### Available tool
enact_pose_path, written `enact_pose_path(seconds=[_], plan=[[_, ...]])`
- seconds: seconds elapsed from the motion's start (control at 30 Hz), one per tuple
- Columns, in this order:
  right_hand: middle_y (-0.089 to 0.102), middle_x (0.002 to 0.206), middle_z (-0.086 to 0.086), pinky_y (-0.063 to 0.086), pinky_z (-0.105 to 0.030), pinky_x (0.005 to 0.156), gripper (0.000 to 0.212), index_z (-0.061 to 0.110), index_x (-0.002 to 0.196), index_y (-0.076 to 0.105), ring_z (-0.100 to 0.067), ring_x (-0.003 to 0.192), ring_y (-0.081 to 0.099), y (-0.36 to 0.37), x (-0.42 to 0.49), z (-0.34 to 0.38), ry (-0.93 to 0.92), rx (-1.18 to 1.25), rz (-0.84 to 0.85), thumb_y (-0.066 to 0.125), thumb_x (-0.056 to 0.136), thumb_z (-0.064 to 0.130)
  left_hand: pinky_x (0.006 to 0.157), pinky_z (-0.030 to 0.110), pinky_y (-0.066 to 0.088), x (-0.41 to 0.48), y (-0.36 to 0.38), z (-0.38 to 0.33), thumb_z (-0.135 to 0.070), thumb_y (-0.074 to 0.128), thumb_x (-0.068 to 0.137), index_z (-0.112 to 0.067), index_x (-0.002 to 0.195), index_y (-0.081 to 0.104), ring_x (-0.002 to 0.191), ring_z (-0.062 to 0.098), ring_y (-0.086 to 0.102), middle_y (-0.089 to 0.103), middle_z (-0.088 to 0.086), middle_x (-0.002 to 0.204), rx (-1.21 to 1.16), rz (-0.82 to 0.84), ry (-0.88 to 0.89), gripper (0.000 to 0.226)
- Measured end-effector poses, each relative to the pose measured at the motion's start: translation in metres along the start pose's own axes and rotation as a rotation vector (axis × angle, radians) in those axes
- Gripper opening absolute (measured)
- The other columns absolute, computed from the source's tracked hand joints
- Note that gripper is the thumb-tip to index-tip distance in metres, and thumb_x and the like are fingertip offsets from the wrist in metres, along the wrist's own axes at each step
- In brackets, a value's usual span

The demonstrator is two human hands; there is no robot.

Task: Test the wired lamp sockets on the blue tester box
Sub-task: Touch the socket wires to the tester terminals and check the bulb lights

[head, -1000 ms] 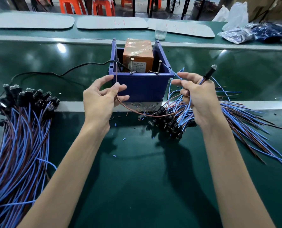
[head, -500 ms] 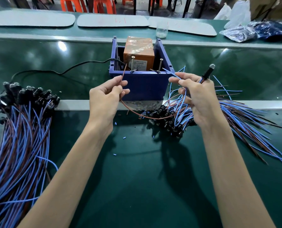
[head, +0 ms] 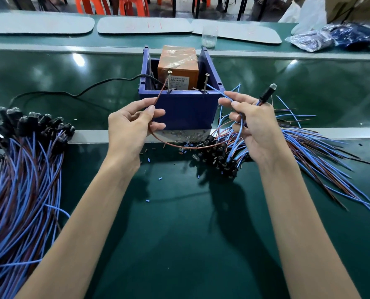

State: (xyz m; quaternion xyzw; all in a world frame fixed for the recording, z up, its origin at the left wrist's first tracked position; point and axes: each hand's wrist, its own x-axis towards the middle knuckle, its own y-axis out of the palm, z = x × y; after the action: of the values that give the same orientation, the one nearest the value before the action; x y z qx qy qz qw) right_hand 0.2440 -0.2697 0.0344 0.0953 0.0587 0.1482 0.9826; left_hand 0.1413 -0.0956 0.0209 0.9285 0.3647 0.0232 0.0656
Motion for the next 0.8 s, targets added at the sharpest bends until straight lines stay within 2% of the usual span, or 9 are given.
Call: enact_pose_path(seconds=[0.2,0.53,0.8], plan=[[0.072,0.084,0.002,0.025,-0.010,0.035,0.028,0.011,0.097,0.067,-0.001,0.046,0.039,0.0005,0.0010,-0.0019,0.011,0.046,0.016,0.042,0.095,-0.002,0.055,0.012,0.048,0.0007,-0.0026,-0.0015,-0.006,0.056,0.095,-0.017,0.094,0.070,0.046,0.005,0.059,0.073,-0.006,0.070,0.059,0.006,-0.004,0.018],[0.072,0.082,0.002,0.025,-0.010,0.035,0.028,0.010,0.097,0.067,-0.001,0.046,0.038,-0.0013,0.0014,-0.0011,0.000,0.067,0.009,0.042,0.095,-0.003,0.057,0.013,0.049,0.0006,-0.0001,0.0005,-0.006,0.056,0.095,-0.013,0.100,0.070,0.050,0.006,0.062,0.073,-0.003,0.076,0.063,0.030,-0.010,0.017],[0.071,0.082,0.002,0.023,-0.011,0.035,0.029,0.011,0.097,0.067,-0.001,0.045,0.036,0.0005,0.0027,-0.0041,0.020,0.050,0.020,0.041,0.095,-0.003,0.054,0.013,0.047,0.0005,-0.0011,0.0001,-0.005,0.055,0.095,-0.014,0.094,0.071,0.046,0.006,0.058,0.073,-0.004,0.072,0.068,0.026,-0.003,0.019]])
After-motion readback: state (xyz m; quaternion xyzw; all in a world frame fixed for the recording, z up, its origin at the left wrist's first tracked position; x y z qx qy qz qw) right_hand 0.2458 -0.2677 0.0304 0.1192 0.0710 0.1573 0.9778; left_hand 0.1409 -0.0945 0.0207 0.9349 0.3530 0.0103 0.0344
